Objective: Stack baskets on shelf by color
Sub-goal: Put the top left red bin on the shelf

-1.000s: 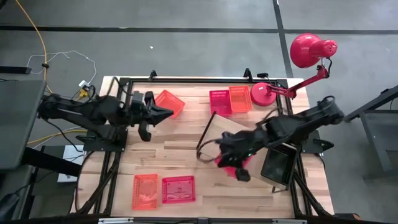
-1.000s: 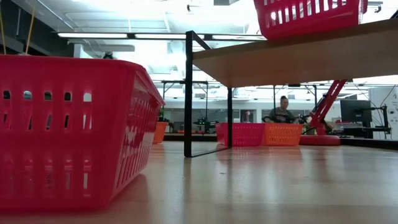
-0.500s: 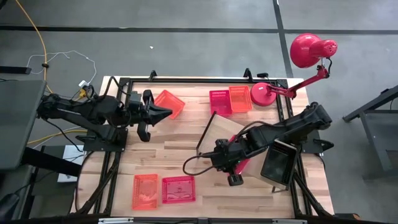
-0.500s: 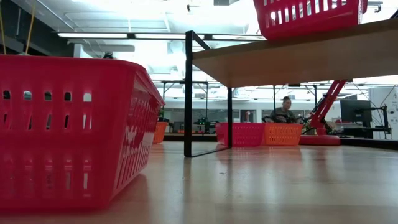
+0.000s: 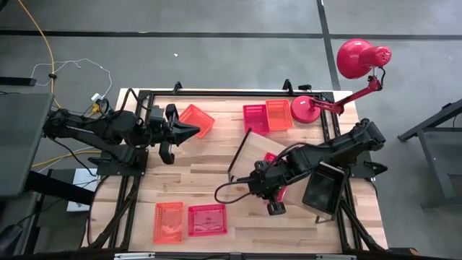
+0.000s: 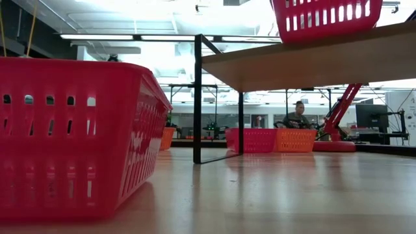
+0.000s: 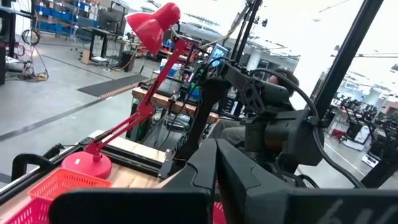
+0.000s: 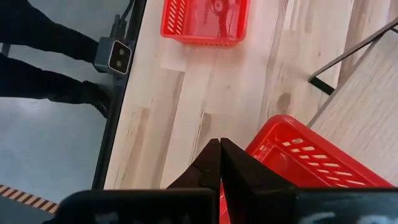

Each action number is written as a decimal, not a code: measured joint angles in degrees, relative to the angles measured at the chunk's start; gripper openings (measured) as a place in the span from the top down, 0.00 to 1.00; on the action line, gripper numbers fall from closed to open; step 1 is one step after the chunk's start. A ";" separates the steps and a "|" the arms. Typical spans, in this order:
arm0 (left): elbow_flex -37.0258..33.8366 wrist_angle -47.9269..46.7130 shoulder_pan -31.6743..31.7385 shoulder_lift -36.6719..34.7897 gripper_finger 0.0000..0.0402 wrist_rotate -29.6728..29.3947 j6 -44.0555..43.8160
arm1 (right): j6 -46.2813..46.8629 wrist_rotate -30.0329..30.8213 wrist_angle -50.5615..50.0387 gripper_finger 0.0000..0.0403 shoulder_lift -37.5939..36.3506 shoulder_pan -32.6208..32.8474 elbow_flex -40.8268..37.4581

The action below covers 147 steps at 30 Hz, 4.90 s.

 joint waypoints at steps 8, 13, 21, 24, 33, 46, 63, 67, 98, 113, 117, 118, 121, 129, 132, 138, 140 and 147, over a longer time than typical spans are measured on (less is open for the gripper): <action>0.00 -0.07 0.00 0.00 1.00 0.00 0.01 | 2.44 3.60 -1.03 1.00 -3.07 -0.55 -0.22; 0.00 -0.07 0.00 0.00 1.00 -1.04 0.01 | 2.72 3.55 -1.04 1.00 -5.03 -1.32 -0.22; 0.00 -0.05 0.02 0.00 1.00 -1.29 0.00 | 2.20 4.60 1.62 1.00 -6.09 -3.22 -0.22; 0.00 -0.07 0.02 0.00 1.00 -1.29 -0.38 | 0.97 1.79 3.69 1.00 -5.38 -4.32 -0.22; 0.00 -0.08 0.02 0.00 1.00 -1.29 -0.45 | -2.94 -2.58 2.37 1.00 -3.74 -4.19 -0.25; 0.00 -0.24 0.02 0.00 1.00 -1.81 -0.45 | -0.39 -4.04 -8.34 1.00 -4.09 -1.88 -0.74; 0.00 -0.29 0.02 0.00 1.00 -2.56 -0.45 | 0.13 -1.20 -0.76 1.00 -6.95 -4.25 -0.68; 0.00 -0.28 0.02 0.00 1.00 -2.56 -0.45 | 3.08 2.85 -0.31 1.00 -6.73 -6.76 -0.66; 0.00 -0.33 0.02 0.00 1.00 -2.55 -0.02 | 12.85 6.61 -15.38 1.00 -3.30 -13.55 -0.66; 0.00 -0.33 0.00 0.02 1.00 -2.54 -0.33 | 5.00 6.06 -1.64 1.00 -9.29 -8.53 -0.66; 0.00 -0.31 0.02 0.01 1.00 -2.54 -0.47 | 5.86 4.02 3.70 1.00 -8.10 -6.17 -0.64; 0.00 -0.31 0.00 0.02 1.00 -2.54 -0.49 | 6.04 3.96 3.81 1.00 -7.53 -5.68 -0.64; 0.00 -0.31 0.00 0.02 1.00 -2.54 -0.63 | 7.63 4.38 3.63 1.00 -5.96 -5.03 -0.66; 0.02 -0.28 0.00 0.21 1.00 -2.51 -2.02 | 8.55 2.98 3.48 1.00 -3.48 -4.57 -0.66; 0.02 -0.33 -0.02 0.39 1.00 -2.36 -2.17 | 8.58 2.70 2.80 1.00 -3.48 -4.55 -0.66; 0.07 -0.08 -0.02 1.27 1.00 -2.34 -2.17 | 9.08 2.37 -0.74 1.00 -3.48 -4.39 -0.66; 0.03 -0.42 -0.02 1.53 1.00 -2.32 -2.17 | 9.16 2.47 -0.72 1.00 -3.48 -4.39 -0.66; 0.00 -0.43 0.00 2.44 1.00 -2.32 -2.17 | 9.26 2.52 -1.77 1.00 -3.48 -4.42 -0.66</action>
